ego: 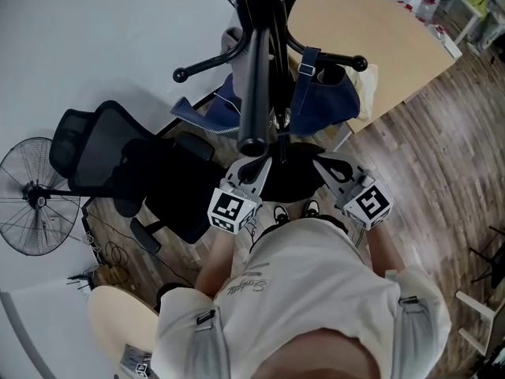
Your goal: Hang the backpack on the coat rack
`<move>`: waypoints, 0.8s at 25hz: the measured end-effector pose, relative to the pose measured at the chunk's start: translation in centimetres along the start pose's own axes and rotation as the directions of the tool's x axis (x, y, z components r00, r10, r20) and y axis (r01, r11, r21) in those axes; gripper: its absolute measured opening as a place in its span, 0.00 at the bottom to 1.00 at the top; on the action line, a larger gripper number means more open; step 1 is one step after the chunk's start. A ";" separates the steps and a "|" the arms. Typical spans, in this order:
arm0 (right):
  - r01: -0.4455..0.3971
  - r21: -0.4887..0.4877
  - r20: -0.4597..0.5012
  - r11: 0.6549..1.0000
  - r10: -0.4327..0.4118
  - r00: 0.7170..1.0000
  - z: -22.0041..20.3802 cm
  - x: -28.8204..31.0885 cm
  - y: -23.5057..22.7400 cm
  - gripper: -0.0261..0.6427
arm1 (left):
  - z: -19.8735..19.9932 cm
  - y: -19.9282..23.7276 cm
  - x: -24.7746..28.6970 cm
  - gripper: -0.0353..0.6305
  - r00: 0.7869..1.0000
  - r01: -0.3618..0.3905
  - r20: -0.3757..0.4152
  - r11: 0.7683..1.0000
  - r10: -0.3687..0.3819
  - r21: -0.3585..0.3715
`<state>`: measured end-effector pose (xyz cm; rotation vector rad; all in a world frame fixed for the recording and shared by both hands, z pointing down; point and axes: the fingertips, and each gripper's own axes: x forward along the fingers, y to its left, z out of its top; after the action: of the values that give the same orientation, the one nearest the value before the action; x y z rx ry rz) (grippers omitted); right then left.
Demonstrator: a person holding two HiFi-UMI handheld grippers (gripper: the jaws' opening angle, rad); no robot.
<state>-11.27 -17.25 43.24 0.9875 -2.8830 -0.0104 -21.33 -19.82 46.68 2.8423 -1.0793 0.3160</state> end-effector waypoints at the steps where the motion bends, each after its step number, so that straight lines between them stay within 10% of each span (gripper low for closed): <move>1: 0.005 0.004 0.006 1.000 -0.005 1.000 0.3 0.0 -0.2 0.03 | 0.3 0.2 0.0 0.08 1.000 -0.009 0.005 1.000 0.009 -0.009; 9: 0.051 0.046 -0.021 0.998 -0.050 0.999 -0.3 0.5 -1.1 0.03 | 2.3 1.0 -0.2 0.08 0.997 -0.063 0.047 0.994 0.067 -0.084; 20: 0.011 -0.005 -0.037 1.000 -0.011 0.999 -0.6 1.1 -0.2 0.03 | 1.5 1.0 -0.4 0.08 0.998 -0.060 -0.001 0.998 0.060 -0.008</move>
<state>-11.95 -18.09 43.89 0.9915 -2.8426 0.0002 -22.04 -20.57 45.12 2.8063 -1.1645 0.3164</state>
